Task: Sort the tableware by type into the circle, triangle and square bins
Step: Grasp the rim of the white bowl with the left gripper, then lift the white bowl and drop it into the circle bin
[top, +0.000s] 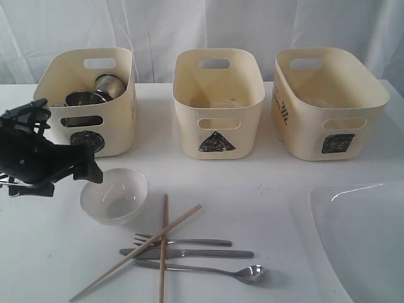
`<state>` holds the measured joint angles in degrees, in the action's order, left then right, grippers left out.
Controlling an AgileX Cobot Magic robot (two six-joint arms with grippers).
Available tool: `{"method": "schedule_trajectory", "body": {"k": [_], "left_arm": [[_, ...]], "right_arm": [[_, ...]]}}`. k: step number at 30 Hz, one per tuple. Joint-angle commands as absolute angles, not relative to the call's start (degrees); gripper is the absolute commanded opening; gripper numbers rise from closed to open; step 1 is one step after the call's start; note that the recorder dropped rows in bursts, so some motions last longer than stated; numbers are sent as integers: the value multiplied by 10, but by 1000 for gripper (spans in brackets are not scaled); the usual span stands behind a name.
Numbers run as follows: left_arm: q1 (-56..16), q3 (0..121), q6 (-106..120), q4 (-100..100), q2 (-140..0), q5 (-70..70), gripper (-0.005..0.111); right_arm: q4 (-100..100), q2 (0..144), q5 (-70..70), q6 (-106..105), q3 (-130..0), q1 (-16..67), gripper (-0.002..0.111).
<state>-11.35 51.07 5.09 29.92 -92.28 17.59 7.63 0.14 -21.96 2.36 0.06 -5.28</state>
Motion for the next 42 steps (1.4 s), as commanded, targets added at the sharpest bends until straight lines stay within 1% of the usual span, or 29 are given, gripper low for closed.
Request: {"method": "schedule_trajectory", "body": {"k": [1, 6, 8, 9, 10, 12, 15, 16, 22, 25, 28, 34, 36, 39, 40, 42], "left_arm": [[-120, 507, 65, 308, -962, 180, 92], [-149, 507, 65, 313, -989, 170, 92], [-163, 507, 65, 312, -992, 158, 89], [-168, 508, 65, 310, -993, 155, 85], [-174, 508, 65, 310, -993, 150, 78], [-178, 508, 65, 310, -993, 147, 60], [-178, 508, 65, 310, -993, 147, 19], [-178, 508, 65, 310, -993, 147, 2], [-178, 509, 60, 302, -959, 148, 0], [-178, 510, 60, 282, -912, 148, 0], [-177, 519, 60, 217, -861, 141, 0], [-150, 559, 60, 162, -757, 118, 0], [-136, 576, 60, 160, -731, 62, 0], [-113, 593, 60, 163, -727, -129, 0], [-107, 601, 60, 167, -734, -173, 0], [-98, 632, 60, 183, -762, -220, 0]], "right_arm": [[75, 0, -212, 17, 0, -52, 0], [75, 0, -212, 17, 0, -52, 0], [75, 0, -212, 17, 0, -52, 0], [75, 0, -212, 17, 0, -52, 0], [75, 0, -212, 17, 0, -52, 0], [75, 0, -212, 17, 0, -52, 0], [75, 0, -212, 17, 0, -52, 0], [75, 0, -212, 17, 0, -52, 0], [75, 0, -212, 17, 0, -52, 0], [75, 0, -212, 17, 0, -52, 0], [75, 0, -212, 17, 0, -52, 0], [75, 0, -212, 17, 0, -52, 0], [75, 0, -212, 17, 0, -52, 0], [75, 0, -212, 17, 0, -52, 0], [75, 0, -212, 17, 0, -52, 0], [75, 0, -212, 17, 0, -52, 0]]}}
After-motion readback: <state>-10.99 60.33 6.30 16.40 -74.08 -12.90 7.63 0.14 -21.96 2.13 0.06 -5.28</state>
